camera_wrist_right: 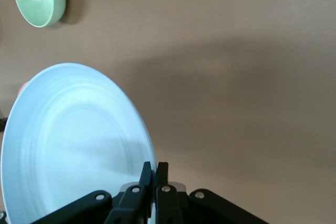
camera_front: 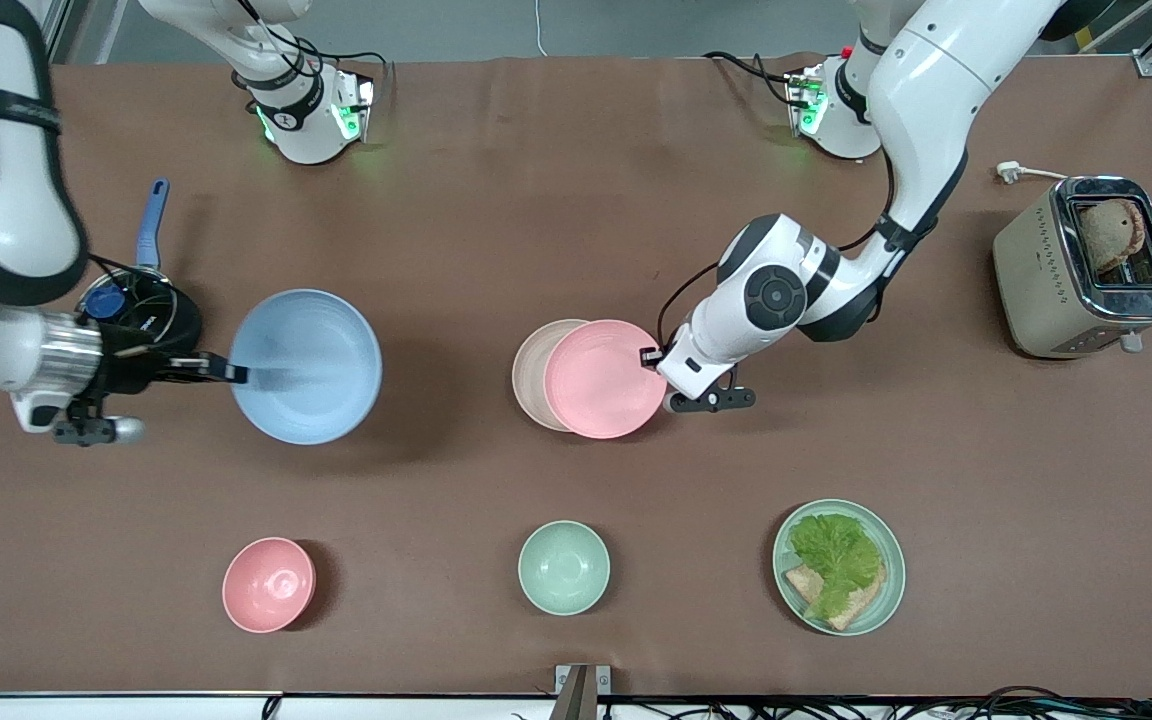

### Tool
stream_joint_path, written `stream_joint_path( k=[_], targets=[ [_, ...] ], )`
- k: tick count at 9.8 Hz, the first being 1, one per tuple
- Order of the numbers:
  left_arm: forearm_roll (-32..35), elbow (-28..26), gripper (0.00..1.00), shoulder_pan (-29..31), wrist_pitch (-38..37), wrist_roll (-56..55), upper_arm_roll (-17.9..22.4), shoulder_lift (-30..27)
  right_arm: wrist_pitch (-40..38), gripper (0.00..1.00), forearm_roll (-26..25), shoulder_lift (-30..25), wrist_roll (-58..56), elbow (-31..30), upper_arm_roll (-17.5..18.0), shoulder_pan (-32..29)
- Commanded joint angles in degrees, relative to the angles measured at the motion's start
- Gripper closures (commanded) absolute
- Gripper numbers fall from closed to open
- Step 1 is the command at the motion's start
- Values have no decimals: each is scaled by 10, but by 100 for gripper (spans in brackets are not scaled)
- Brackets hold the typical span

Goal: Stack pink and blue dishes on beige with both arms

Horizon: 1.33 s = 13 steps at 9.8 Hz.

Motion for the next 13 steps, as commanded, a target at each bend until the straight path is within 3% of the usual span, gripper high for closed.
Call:
stream_joint_path(
  k=[1,6,8,10,11,13],
  targets=[
    [15,11,100,-14,9,-10,5,26,75,99,-7,-19,66,-53,54,-2],
    [18,15,98,-32,11,-25,5,33,275,100,-7,-18,187,-158,199,2],
    [17,17,92,-43,11,-55,5,34,303,100,-7,-18,195,-179,214,7],
    [17,23,51,-54,11,-99,5,35,339,100,-6,-16,197,-196,224,9],
    [17,22,1,-52,10,-102,5,29,345,100,-7,-15,199,-202,227,10],
    [18,26,0,-13,-31,-94,4,-32,378,100,-6,-11,223,-205,246,23]
  ],
)
